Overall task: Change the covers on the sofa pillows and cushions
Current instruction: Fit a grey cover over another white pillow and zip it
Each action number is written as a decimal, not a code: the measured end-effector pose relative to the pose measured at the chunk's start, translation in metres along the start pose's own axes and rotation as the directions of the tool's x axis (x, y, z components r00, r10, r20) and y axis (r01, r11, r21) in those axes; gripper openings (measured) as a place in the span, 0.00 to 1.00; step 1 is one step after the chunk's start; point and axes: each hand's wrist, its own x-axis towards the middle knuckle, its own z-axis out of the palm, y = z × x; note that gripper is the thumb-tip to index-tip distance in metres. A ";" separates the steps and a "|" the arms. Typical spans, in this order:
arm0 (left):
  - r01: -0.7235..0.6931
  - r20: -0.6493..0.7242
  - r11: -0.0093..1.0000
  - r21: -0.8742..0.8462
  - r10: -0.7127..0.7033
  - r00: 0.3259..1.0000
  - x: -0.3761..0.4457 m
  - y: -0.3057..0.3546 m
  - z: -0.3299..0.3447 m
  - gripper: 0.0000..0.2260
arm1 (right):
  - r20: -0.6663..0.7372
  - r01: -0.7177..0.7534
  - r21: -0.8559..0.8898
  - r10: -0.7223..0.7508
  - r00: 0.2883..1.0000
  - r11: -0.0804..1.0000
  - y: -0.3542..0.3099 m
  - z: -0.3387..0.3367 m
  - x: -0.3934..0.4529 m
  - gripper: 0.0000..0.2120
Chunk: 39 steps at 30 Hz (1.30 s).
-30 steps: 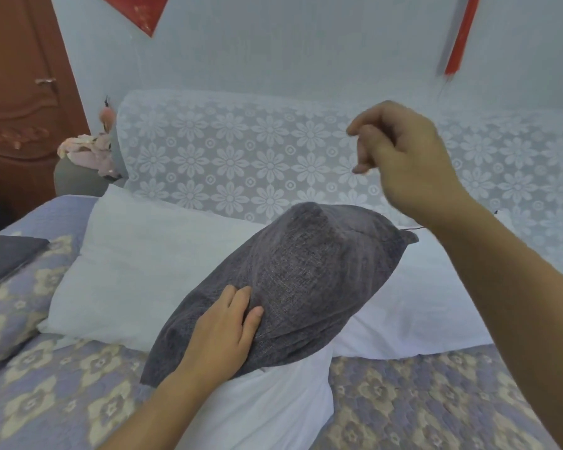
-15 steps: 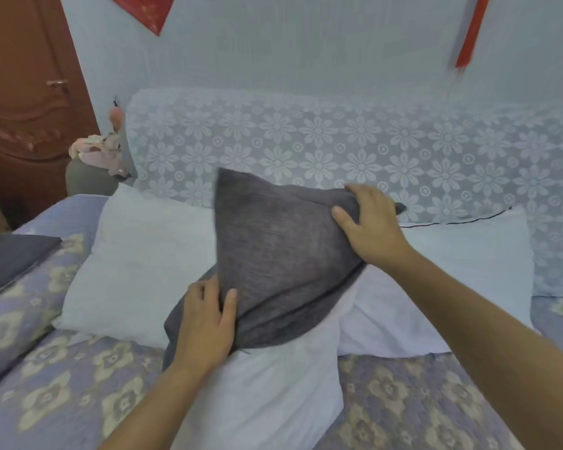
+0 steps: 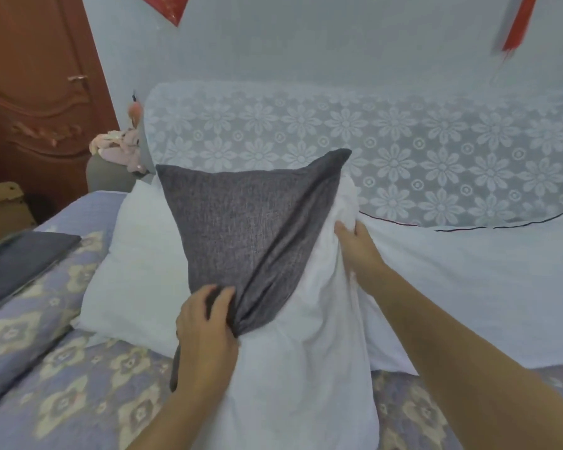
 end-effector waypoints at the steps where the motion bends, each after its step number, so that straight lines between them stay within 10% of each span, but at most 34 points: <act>1: -0.113 0.020 0.993 0.041 0.112 0.993 0.000 0.002 0.000 0.26 | 0.035 -0.002 0.043 0.000 0.999 0.999 -0.004 0.001 0.005 0.31; 8: -0.420 -0.031 0.896 -0.142 0.420 0.907 0.095 0.105 -0.061 0.20 | 0.222 0.384 -0.006 -0.373 0.901 0.923 -0.031 0.023 -0.068 0.21; 12: -0.228 0.033 0.974 -0.020 0.228 0.973 0.123 0.154 -0.085 0.21 | 0.216 0.593 -0.259 -0.552 0.805 0.763 -0.051 0.039 -0.108 0.23; 17: 0.041 0.100 0.946 -0.321 -0.009 0.995 0.117 0.148 -0.110 0.14 | 0.325 0.693 -0.435 -0.618 0.716 0.574 -0.056 0.036 -0.134 0.42; 25: 0.124 0.101 0.879 -0.460 -0.087 0.991 0.117 0.148 -0.127 0.08 | 0.464 0.783 -0.434 -0.634 0.618 0.446 -0.062 0.027 -0.129 0.43; 30: 0.029 0.125 0.866 -0.498 0.039 0.991 0.118 0.166 -0.146 0.12 | 0.640 0.860 -0.482 -0.604 0.475 0.166 -0.068 0.038 -0.132 0.41; 34: -0.243 0.240 0.919 -0.310 0.323 0.916 0.084 0.159 -0.146 0.12 | 0.487 0.825 -0.422 -0.674 0.555 0.375 -0.070 0.039 -0.130 0.32; 39: -0.074 0.200 0.923 -0.379 0.159 0.967 0.078 0.133 -0.136 0.15 | 0.477 0.758 -0.187 -0.617 0.626 0.625 -0.051 0.044 -0.136 0.41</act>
